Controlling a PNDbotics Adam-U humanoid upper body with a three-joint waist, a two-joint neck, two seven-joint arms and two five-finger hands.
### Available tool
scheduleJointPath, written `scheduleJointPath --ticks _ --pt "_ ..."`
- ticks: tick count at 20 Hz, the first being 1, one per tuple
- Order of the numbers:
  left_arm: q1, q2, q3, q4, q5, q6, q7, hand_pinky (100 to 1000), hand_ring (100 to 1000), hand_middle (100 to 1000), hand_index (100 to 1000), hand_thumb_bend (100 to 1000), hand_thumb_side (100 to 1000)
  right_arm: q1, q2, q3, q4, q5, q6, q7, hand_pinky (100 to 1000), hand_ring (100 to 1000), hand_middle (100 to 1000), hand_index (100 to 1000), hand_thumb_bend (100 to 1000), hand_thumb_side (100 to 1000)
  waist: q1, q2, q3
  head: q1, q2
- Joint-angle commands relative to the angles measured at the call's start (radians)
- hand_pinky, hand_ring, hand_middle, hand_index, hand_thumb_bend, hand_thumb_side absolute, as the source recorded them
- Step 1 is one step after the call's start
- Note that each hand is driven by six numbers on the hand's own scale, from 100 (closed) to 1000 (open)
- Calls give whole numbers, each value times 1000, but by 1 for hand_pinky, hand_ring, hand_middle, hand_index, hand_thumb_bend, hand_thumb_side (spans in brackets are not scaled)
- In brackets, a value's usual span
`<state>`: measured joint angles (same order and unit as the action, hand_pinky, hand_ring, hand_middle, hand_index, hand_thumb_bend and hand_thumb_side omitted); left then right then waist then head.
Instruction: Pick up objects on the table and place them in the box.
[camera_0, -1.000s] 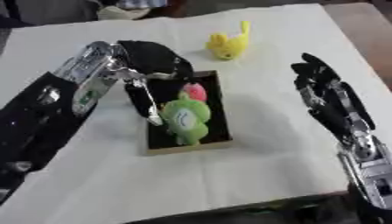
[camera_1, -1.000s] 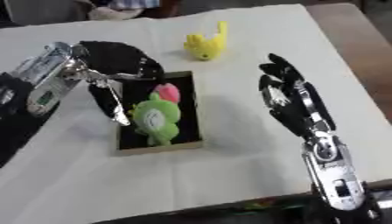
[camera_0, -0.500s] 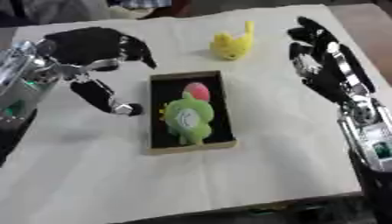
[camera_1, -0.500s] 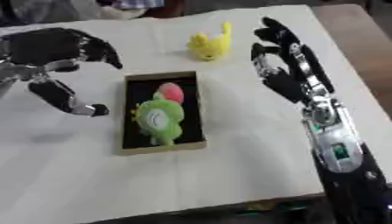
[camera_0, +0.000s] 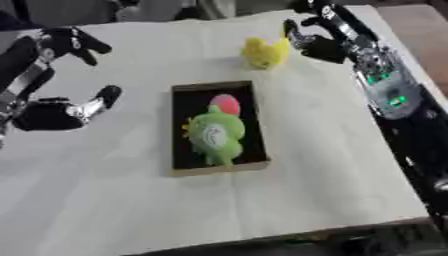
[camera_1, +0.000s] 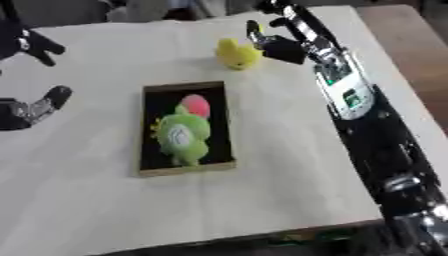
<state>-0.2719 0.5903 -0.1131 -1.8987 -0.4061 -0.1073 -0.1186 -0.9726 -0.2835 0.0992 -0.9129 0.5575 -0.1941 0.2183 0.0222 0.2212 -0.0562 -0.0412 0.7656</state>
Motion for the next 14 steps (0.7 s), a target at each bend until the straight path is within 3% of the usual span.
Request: scheduleJointPath --ticks 1,7,14 --pt "33 -19 37 -39 13 11 31 716 618 671 797 316 658 -65 14 -40 120 141 -2 -25 891 1000 941 998 100 512 -14 -32 7 -15 4" --pt "84 -68 42 -42 8 14 42 712 612 665 795 306 670 -129 56 -99 261 354 18 -73 924 1000 965 1000 154 526 -16 -34 29 -29 4" --pt "97 -103 34 -32 13 7 39 709 606 659 793 297 683 -150 86 -138 342 464 60 -89 954 1000 1000 1000 193 558 -13 -33 45 -32 4"
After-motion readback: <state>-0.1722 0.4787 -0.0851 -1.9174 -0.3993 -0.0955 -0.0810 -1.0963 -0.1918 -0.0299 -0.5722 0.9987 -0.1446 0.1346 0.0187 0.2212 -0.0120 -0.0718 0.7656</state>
